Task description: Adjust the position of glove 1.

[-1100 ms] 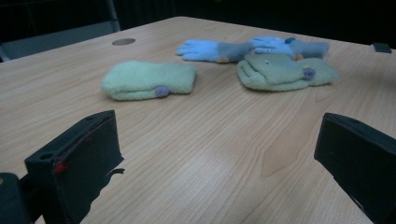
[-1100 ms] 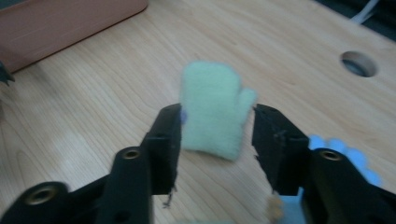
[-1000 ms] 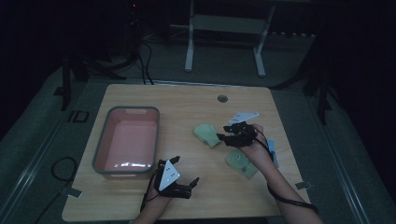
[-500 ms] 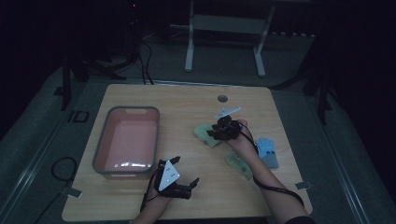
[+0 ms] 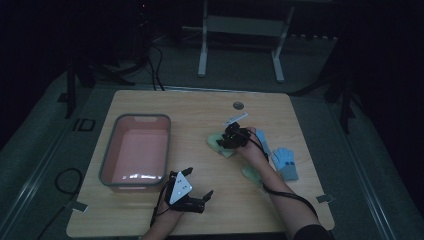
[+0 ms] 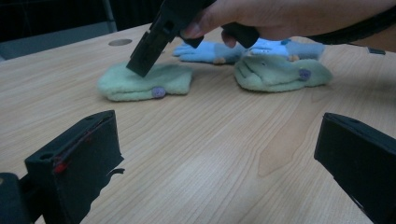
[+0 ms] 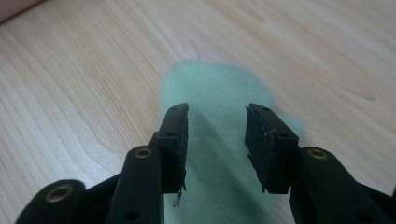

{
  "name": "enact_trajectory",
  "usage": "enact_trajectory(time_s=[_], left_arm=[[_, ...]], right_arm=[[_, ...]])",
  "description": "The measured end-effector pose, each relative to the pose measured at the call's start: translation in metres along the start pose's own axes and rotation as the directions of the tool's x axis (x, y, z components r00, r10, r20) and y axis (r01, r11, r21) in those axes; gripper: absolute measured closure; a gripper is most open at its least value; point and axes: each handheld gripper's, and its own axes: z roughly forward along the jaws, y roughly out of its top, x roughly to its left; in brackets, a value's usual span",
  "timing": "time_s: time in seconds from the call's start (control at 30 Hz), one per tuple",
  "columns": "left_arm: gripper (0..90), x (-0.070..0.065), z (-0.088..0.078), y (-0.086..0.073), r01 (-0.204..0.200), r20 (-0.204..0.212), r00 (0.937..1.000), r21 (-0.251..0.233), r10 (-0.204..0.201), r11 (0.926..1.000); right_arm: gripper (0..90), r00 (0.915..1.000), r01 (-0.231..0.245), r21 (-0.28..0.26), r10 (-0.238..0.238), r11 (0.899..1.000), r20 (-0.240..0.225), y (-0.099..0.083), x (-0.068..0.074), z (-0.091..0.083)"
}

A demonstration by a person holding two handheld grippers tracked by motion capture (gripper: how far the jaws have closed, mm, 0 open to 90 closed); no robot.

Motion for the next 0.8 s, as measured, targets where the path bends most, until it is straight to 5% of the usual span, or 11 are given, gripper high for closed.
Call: enact_trajectory(time_s=[0.23, 0.5, 0.67, 0.8], left_arm=[[0.8, 0.001, 0.0, 0.0, 0.001, 0.013, 0.9999, 0.0, -0.001, 1.0], [0.8, 0.003, 0.0, 0.0, 0.024, 0.023, 0.9995, -0.004, -0.024, 0.9997], [0.8, 0.002, 0.0, 0.0, 0.01, 0.016, 0.9998, -0.003, -0.01, 0.9999], [0.8, 0.003, 0.0, 0.0, 0.022, 0.009, 0.9997, -0.003, -0.022, 0.9997]], right_arm=[[58.7, 1.0, 0.0, 0.023, 0.0, 1.0, -0.009, -0.004, -0.004, 0.011], [79.0, 0.9991, -0.032, 0.015, 0.031, 0.999, 0.029, -0.005, 0.003, 0.011], [84.9, 0.9856, -0.152, -0.015, 0.152, 0.988, 0.073, -0.002, 0.011, 0.007], [85.1, 0.9755, -0.194, -0.038, 0.197, 0.98, 0.099, 0.002, 0.02, -0.005]])
